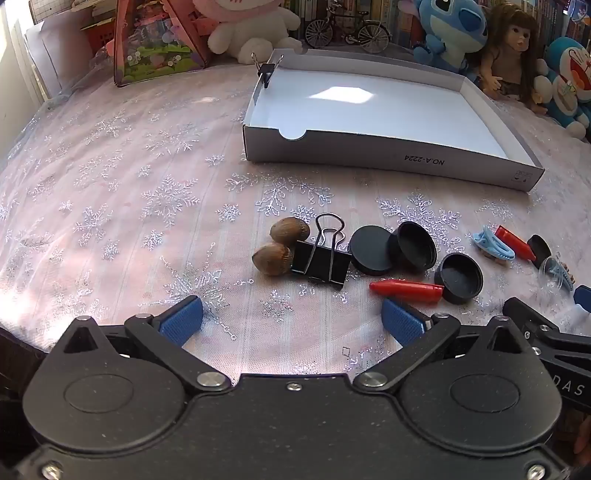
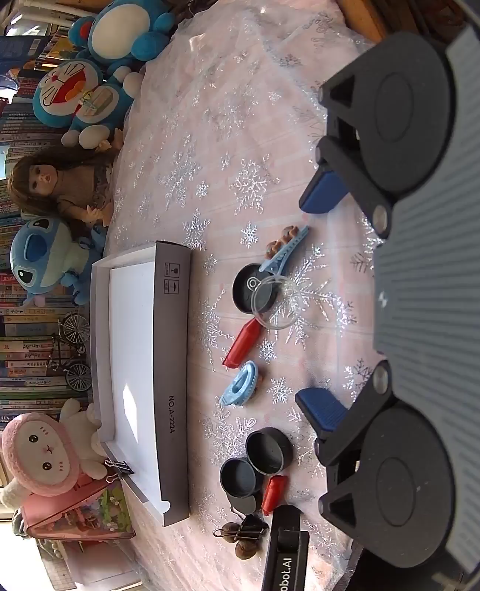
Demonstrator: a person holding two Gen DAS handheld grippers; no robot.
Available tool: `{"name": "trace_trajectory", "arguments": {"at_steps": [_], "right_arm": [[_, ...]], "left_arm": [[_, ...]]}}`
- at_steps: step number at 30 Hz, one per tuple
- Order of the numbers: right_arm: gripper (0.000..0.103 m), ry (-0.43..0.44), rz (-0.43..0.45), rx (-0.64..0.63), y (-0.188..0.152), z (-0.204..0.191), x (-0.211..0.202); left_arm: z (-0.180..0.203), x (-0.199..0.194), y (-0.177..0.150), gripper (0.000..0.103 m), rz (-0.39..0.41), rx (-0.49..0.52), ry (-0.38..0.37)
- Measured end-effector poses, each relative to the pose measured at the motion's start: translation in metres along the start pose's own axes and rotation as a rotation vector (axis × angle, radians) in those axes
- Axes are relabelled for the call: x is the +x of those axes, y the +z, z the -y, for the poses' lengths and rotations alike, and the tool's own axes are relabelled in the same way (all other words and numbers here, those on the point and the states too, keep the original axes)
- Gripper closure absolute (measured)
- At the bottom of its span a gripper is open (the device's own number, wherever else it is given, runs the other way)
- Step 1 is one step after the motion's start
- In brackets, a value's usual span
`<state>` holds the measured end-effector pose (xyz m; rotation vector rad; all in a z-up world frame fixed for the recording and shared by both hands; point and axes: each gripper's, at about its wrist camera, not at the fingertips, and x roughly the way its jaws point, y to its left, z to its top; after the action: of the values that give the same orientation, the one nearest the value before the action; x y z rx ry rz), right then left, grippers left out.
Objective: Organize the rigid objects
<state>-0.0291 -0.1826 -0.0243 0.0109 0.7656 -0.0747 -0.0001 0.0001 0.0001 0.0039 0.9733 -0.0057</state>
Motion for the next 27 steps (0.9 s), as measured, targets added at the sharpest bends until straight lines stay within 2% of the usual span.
{"name": "trace_trajectory", "arguments": {"at_steps": [27], "right_arm": [[0.0, 0.003, -0.013, 0.001, 0.0015, -0.0002, 0.0011]], "left_arm": [[0.0001, -0.0001, -0.0001, 0.0, 0.008, 0.001, 0.002]]}}
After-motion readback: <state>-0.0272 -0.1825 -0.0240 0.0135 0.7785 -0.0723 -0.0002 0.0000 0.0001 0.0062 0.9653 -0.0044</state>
